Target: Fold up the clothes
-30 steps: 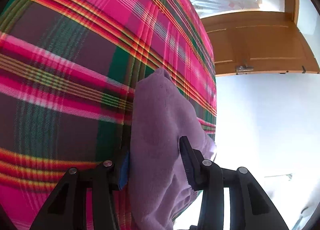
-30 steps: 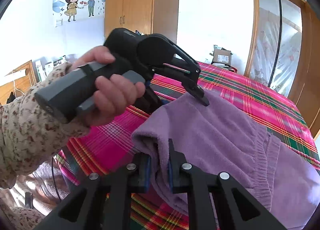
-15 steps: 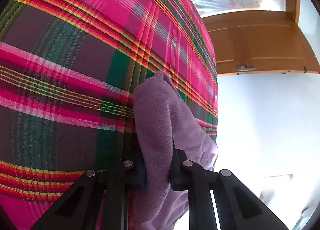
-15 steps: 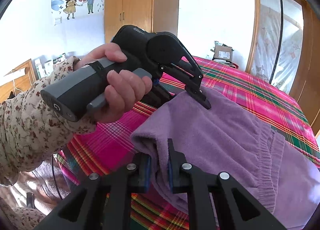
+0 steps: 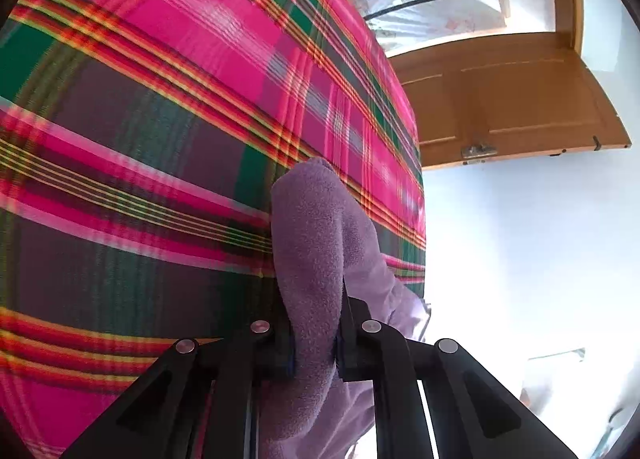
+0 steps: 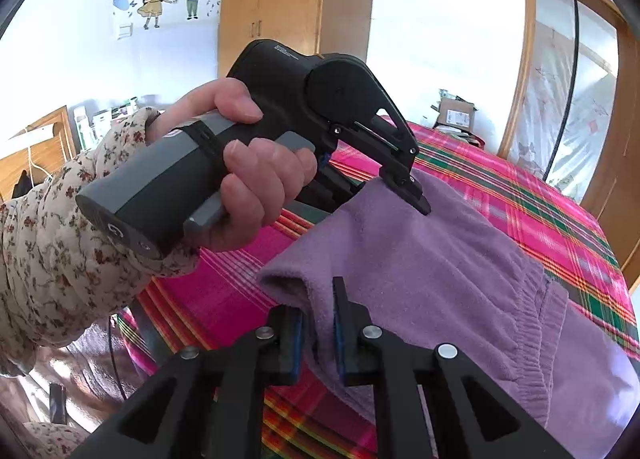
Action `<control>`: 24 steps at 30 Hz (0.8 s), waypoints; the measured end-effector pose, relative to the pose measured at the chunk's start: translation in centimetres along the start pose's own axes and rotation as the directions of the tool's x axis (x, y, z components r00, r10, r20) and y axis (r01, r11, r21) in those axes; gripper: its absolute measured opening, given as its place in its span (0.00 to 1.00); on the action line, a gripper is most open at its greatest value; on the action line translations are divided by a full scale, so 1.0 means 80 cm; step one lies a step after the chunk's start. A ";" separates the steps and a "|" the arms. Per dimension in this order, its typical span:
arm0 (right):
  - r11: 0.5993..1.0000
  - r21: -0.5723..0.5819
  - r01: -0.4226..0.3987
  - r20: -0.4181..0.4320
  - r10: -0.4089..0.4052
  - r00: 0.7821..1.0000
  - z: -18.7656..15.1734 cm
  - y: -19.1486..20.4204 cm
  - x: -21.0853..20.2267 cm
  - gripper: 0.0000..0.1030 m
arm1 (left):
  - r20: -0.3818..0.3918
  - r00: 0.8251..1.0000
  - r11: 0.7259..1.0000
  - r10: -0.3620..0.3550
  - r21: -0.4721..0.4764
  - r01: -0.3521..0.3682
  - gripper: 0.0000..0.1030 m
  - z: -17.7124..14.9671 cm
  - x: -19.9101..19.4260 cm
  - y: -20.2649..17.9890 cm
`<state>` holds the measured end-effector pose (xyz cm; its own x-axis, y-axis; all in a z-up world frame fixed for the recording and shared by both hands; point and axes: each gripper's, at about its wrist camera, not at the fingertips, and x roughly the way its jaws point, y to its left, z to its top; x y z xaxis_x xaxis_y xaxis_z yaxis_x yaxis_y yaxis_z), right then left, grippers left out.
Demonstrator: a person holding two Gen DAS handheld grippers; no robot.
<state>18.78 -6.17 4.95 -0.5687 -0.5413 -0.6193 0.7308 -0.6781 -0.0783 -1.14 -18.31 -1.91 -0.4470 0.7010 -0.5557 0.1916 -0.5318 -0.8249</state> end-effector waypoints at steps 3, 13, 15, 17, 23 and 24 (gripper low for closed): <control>1.000 -0.020 -0.020 0.011 0.021 1.000 0.011 0.010 0.003 0.12 | 0.025 1.000 1.000 0.005 -0.004 -0.005 0.13 -0.011 -0.038 0.012; 0.987 -0.093 -0.129 0.016 0.131 0.991 0.036 0.055 0.024 0.12 | 0.102 0.993 0.998 0.056 -0.045 -0.051 0.13 -0.023 -0.101 0.047; 0.982 -0.110 -0.151 0.013 0.153 0.988 0.039 0.063 0.029 0.12 | 0.109 0.991 0.996 0.073 -0.051 -0.068 0.13 -0.024 -0.115 0.056; 0.977 -0.128 -0.170 0.012 0.173 0.985 0.042 0.068 0.032 0.12 | 0.116 0.989 0.995 0.087 -0.058 -0.081 0.13 -0.025 -0.128 0.064; 0.961 -0.148 -0.232 -0.004 0.234 0.972 0.054 0.083 0.052 0.12 | 0.141 0.983 0.991 0.116 -0.088 -0.104 0.13 -0.031 -0.145 0.087; 0.959 -0.158 -0.235 -0.004 0.238 0.971 0.056 0.084 0.056 0.12 | 0.139 0.983 0.990 0.121 -0.095 -0.108 0.13 -0.031 -0.146 0.091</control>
<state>19.46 -15.39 5.14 -0.3773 -0.6849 -0.6233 0.8942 -0.4445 -0.0529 7.65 -29.20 -1.68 -0.5377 0.5587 -0.6315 0.3211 -0.5568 -0.7661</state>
